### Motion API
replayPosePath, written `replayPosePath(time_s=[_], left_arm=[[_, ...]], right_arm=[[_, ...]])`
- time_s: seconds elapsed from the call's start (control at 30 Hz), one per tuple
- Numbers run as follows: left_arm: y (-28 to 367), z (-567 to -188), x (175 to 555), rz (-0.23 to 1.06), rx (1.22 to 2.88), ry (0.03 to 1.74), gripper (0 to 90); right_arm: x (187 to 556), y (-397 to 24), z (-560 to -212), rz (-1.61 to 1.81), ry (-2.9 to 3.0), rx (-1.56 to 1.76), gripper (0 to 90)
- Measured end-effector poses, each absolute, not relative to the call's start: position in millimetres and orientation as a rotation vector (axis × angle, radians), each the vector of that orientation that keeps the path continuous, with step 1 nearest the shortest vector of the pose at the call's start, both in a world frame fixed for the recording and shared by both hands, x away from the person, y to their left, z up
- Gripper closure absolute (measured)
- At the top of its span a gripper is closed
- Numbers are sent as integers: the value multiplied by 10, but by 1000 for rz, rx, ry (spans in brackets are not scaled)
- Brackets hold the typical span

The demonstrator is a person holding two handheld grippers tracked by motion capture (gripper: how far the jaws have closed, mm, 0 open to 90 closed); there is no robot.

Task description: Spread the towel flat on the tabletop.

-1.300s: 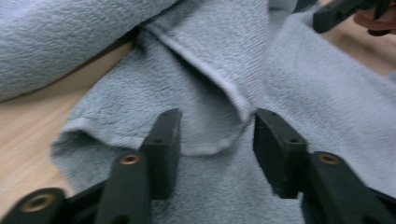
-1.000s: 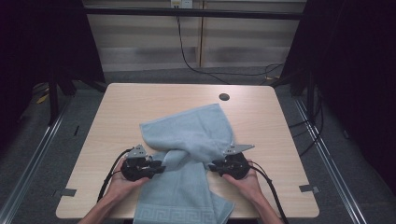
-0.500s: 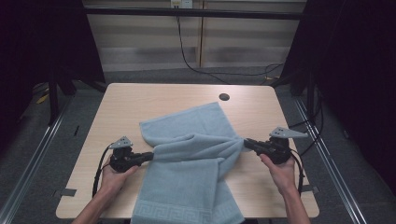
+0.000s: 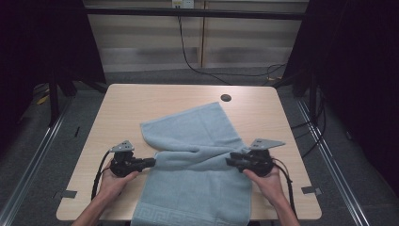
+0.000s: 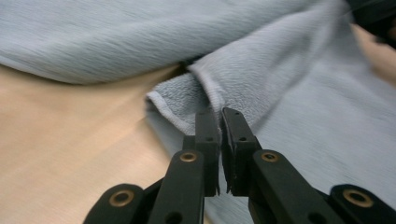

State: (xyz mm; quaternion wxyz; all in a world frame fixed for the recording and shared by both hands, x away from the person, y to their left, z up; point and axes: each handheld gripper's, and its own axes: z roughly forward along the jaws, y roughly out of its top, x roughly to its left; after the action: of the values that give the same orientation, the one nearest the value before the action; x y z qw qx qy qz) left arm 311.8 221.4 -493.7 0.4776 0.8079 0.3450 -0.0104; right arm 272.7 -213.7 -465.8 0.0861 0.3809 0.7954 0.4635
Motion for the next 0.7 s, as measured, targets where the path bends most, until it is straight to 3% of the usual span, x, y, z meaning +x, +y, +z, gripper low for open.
replayPosePath(time_s=[0.2,0.4,0.57,0.63,0.7], left_arm=[[2314,-4804,2864,-34,1921,772,822],[2231,-4693,2909,-16,1881,766,541],[2069,-4793,3019,-44,1953,783,378],[2015,-4904,3060,-40,2031,806,404],[1997,-4974,3032,-12,2107,793,629]], right_arm=[[2810,-1848,-4976,1251,2489,1151,666],[2636,-1664,-5028,1275,2555,1069,694],[2373,-1498,-5044,1334,2627,961,712],[2280,-1465,-5042,1352,2654,943,708],[2181,-1455,-5038,1373,2675,934,690]])
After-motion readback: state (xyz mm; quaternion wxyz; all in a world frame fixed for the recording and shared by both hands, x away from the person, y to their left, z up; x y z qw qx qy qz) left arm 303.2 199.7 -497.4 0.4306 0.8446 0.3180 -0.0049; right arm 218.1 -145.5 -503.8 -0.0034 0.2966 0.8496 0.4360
